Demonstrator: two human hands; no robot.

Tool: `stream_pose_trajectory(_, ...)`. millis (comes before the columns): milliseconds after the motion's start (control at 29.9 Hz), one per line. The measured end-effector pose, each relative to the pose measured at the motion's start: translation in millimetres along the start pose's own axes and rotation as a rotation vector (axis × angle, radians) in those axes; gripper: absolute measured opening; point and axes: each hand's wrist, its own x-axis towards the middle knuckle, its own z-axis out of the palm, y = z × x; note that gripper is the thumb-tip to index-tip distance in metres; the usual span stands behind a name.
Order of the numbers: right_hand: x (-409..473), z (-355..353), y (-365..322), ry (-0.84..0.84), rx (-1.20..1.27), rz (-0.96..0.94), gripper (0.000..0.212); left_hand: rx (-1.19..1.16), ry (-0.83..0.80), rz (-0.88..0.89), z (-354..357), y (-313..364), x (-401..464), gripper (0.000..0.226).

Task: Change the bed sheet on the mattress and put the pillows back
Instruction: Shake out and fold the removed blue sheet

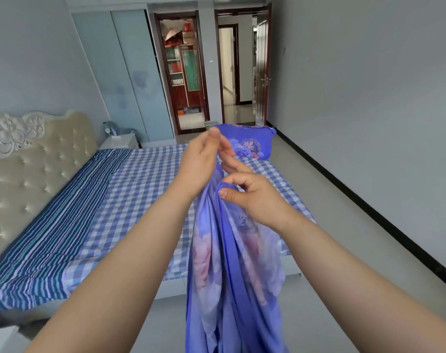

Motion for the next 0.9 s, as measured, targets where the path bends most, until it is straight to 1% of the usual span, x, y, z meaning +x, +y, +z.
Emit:
stream_pose_trajectory(67,2,0,-2,0.025,0.057,-0.009,0.024,-0.072,-0.045,-0.01,2,6,0,0.085)
stream_pose_trajectory(167,6,-2,-1,-0.005,0.133,0.019,0.02,-0.227,-0.164,-0.055,3,16,-5,0.075)
stream_pose_trajectory(234,6,-4,-7,-0.018,0.163,0.064,0.019,-0.225,-0.193,-0.043,2,20,-6,0.063)
stream_pose_trajectory(301,7,-7,-15,0.007,-0.002,0.062,0.025,-0.126,-0.172,0.0,3,21,-7,0.041)
stream_pose_trajectory(368,9,-9,-21,0.019,-0.205,0.051,0.024,-0.022,-0.126,0.0,4,16,-9,0.018)
stream_pose_trajectory(401,9,-9,-22,0.025,-0.265,0.053,0.024,0.007,-0.084,-0.021,4,13,-10,0.014)
stream_pose_trajectory(468,8,-7,-20,0.071,-0.331,0.06,0.021,0.032,0.025,-0.048,1,6,-10,0.012)
stream_pose_trajectory(535,5,-6,-15,0.147,-0.361,0.059,0.012,0.081,0.178,-0.019,-5,0,-9,0.006)
stream_pose_trajectory(568,3,-7,-12,0.202,-0.375,0.038,0.011,0.132,0.243,-0.009,-11,-1,-7,0.003)
stream_pose_trajectory(602,1,-9,-11,0.261,-0.386,0.001,0.01,0.212,0.293,-0.012,-16,-2,-6,0.01)
stream_pose_trajectory(635,0,-12,-9,0.316,-0.401,-0.042,0.01,0.296,0.306,-0.042,-21,-3,-6,0.017)
stream_pose_trajectory(669,-1,-15,-8,0.36,-0.421,-0.077,0.009,0.378,0.273,-0.112,-25,-2,-6,0.025)
stream_pose_trajectory(702,-2,-17,-7,0.391,-0.447,-0.099,0.009,0.423,0.194,-0.211,-28,-4,-5,0.036)
stream_pose_trajectory(736,-2,-19,-6,0.408,-0.473,-0.117,0.009,0.407,0.075,-0.324,-32,-4,-5,0.048)
stream_pose_trajectory(769,-2,-20,-5,0.417,-0.496,-0.138,0.009,0.298,-0.063,-0.46,-32,-2,-7,0.06)
stream_pose_trajectory(802,-2,-20,-4,0.421,-0.516,-0.161,0.01,0.134,-0.189,-0.593,-33,0,-9,0.07)
stream_pose_trajectory(836,-2,-19,-3,0.424,-0.528,-0.177,0.01,-0.003,-0.274,-0.667,-34,-1,-11,0.075)
stream_pose_trajectory(869,-2,-19,-3,0.429,-0.535,-0.182,0.011,-0.089,-0.34,-0.671,-35,-4,-13,0.069)
stream_pose_trajectory(903,-1,-19,-2,0.435,-0.535,-0.177,0.011,-0.13,-0.385,-0.636,-37,-6,-14,0.056)
